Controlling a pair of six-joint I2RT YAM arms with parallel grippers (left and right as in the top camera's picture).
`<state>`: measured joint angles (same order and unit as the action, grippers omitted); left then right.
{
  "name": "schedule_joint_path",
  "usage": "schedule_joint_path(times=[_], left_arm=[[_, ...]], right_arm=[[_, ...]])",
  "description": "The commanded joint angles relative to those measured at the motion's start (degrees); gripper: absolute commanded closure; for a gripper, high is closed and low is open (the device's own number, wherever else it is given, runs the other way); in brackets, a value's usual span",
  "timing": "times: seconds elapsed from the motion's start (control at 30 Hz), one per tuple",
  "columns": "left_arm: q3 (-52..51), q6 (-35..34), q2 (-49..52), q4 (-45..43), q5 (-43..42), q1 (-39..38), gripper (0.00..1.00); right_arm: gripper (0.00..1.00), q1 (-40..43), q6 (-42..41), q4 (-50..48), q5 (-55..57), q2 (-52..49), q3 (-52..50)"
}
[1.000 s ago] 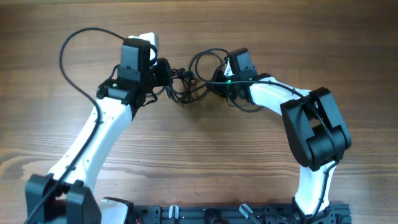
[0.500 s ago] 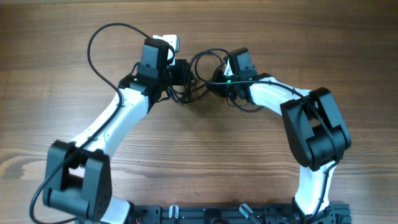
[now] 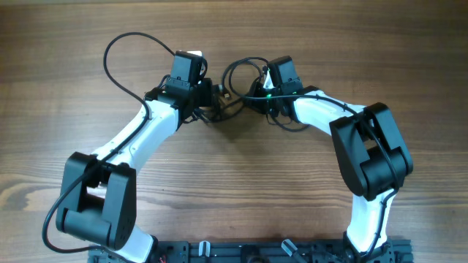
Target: Untangle cables
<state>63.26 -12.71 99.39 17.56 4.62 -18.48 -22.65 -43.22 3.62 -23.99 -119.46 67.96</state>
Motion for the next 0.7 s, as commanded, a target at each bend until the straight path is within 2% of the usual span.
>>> schedule_joint_path(times=[0.0, 0.13, 0.37, 0.4, 0.53, 0.67], left_arm=[[0.17, 0.28, 0.72, -1.03, 5.75, 0.02, 0.52], [0.15, -1.22, 1.03, 0.26, 5.73, 0.00, 0.60], [-0.04, -1.46, 3.69, -1.07, 5.68, 0.00, 0.60], [-0.04, -1.46, 4.11, -1.46, 5.70, 0.00, 0.63], [-0.02, -1.44, 4.46, -3.30, 5.75, 0.00, 0.86], [0.07, -1.44, 3.15, -5.25, 5.77, 0.57, 0.88]], right_arm=[[0.96, 0.48, 1.20, 0.33, 1.40, -0.44, -0.92], [0.96, 0.48, 1.22, 0.31, 1.38, -0.44, -0.92], [0.96, 0.48, 1.20, 0.31, 1.38, -0.44, -0.92], [0.96, 0.48, 1.22, 0.31, 1.40, -0.44, -0.92], [0.96, 0.48, 1.22, 0.31, 1.38, -0.44, -0.92], [0.96, 0.48, 1.20, 0.31, 1.40, -0.44, -0.92]])
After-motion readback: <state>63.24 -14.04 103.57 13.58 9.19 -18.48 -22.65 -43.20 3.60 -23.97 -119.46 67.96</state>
